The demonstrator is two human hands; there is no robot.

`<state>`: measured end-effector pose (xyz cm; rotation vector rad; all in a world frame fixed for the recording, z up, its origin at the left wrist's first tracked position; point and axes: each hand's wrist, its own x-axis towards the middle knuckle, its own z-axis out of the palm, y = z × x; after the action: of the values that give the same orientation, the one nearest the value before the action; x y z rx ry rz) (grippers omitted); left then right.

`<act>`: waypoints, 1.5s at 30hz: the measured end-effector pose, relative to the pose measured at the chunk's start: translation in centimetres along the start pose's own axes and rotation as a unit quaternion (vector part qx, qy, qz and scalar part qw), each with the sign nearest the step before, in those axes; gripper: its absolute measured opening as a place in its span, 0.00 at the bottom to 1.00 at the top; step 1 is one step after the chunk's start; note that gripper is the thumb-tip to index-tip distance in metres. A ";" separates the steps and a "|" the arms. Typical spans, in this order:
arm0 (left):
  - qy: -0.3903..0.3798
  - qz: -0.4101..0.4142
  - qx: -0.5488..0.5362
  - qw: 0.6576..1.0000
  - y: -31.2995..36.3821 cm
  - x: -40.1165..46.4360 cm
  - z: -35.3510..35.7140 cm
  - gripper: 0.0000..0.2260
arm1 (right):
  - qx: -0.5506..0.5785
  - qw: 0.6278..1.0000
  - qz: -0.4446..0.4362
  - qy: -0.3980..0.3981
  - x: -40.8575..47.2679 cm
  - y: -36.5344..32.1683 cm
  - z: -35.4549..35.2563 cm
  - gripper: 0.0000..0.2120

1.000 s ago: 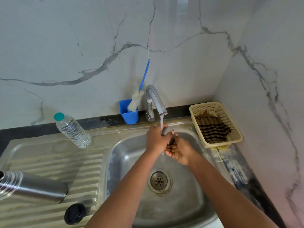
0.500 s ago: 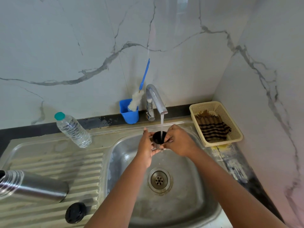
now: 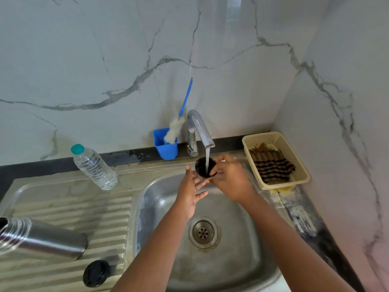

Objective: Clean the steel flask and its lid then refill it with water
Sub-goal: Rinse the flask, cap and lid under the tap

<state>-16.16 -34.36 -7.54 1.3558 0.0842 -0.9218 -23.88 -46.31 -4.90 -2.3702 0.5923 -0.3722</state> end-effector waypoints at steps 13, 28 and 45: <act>0.005 0.033 0.068 0.997 -0.3 -0.7 -0.2 0.12 | 0.627 0.669 0.394 -0.070 -1.5 -0.1 1.3 0.15; 0.095 0.004 0.113 0.989 -3.2 -2.8 -3.3 0.14 | 0.082 0.962 0.239 -0.104 -3.3 -1.8 3.3 0.29; 0.105 -0.010 0.166 0.980 -5.4 -8.5 -9.9 0.06 | -0.259 0.913 0.089 -0.302 -6.4 -4.1 9.8 0.34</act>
<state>-20.66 -21.13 -9.81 1.7647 0.1076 -0.8305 -24.07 -35.09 -10.18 -2.6918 0.6471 0.6665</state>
